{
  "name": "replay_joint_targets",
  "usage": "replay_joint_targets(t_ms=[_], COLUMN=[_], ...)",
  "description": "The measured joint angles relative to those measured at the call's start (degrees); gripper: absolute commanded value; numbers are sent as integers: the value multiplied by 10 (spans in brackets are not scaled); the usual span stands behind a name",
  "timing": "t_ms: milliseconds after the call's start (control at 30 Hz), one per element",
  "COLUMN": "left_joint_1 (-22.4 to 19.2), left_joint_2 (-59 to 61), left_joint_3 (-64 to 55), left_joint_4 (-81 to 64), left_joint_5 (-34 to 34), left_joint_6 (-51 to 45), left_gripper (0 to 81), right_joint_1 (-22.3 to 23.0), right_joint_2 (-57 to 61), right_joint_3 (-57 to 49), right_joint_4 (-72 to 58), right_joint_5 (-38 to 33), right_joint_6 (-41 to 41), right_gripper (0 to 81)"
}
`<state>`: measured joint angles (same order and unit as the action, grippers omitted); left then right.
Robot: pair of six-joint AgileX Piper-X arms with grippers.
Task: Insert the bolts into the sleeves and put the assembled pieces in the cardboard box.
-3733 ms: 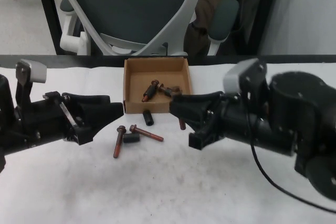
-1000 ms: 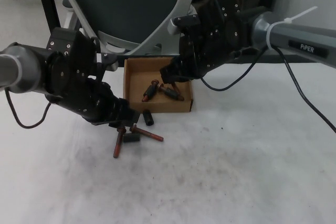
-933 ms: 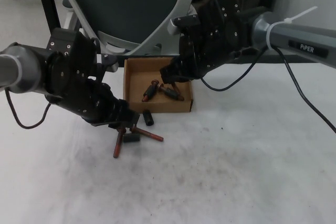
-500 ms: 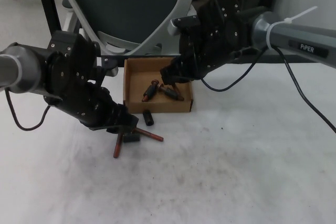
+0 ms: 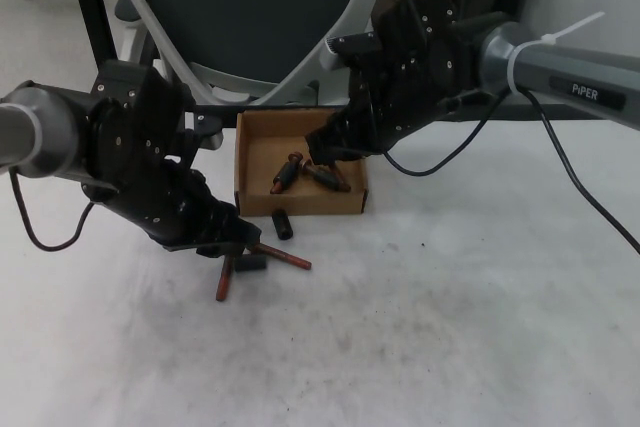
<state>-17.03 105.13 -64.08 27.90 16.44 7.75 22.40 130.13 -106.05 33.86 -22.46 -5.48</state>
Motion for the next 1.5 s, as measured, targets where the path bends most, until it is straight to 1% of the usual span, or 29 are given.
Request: replay_joint_targets(t_ms=[300, 467, 700, 1067, 1133, 1167, 1200, 1267, 1300, 1367, 1400, 1500], left_joint_1=[0, 0, 0, 0, 0, 0, 0, 0, 0, 0, 0, 0], left_joint_2=[0, 0, 0, 47, 47, 47, 47, 47, 47, 47, 47, 48], left_joint_3=[0, 0, 0, -9, -8, -8, -8, -8, -8, -8, -8, -9], left_joint_4=[4, 4, 4, 2, 2, 2, 2, 0, 0, 0, 0, -1], left_joint_5=[0, 13, 14, 24, 25, 25, 25, 25, 25, 23, 19, 5], left_joint_6=[0, 0, 0, -3, -5, -5, -9, -14, -17, -24, -27, -32], left_gripper=[426, 426, 426, 426, 426, 426, 426, 424, 414, 364, 321, 225], right_joint_1=[0, 0, 0, 0, 0, 0, 0, 0, 0, 0, 0, 0], right_joint_2=[0, 0, 0, 0, 0, 0, 0, 0, 0, 0, 0, 0], right_joint_3=[0, 0, 0, 0, 0, 0, 0, 0, 0, 0, -2, -2], right_joint_4=[0, 0, 0, 0, 0, 0, 0, 0, 1, 1, 1, 1], right_joint_5=[20, 21, 24, 25, 25, 25, 25, 25, 25, 25, 25, 35], right_joint_6=[0, 0, 3, 12, 12, 12, 12, 12, 12, 12, 12, 12], right_gripper=[3, 3, 3, 2, 43, 85, 139, 286, 369, 480, 496, 459])
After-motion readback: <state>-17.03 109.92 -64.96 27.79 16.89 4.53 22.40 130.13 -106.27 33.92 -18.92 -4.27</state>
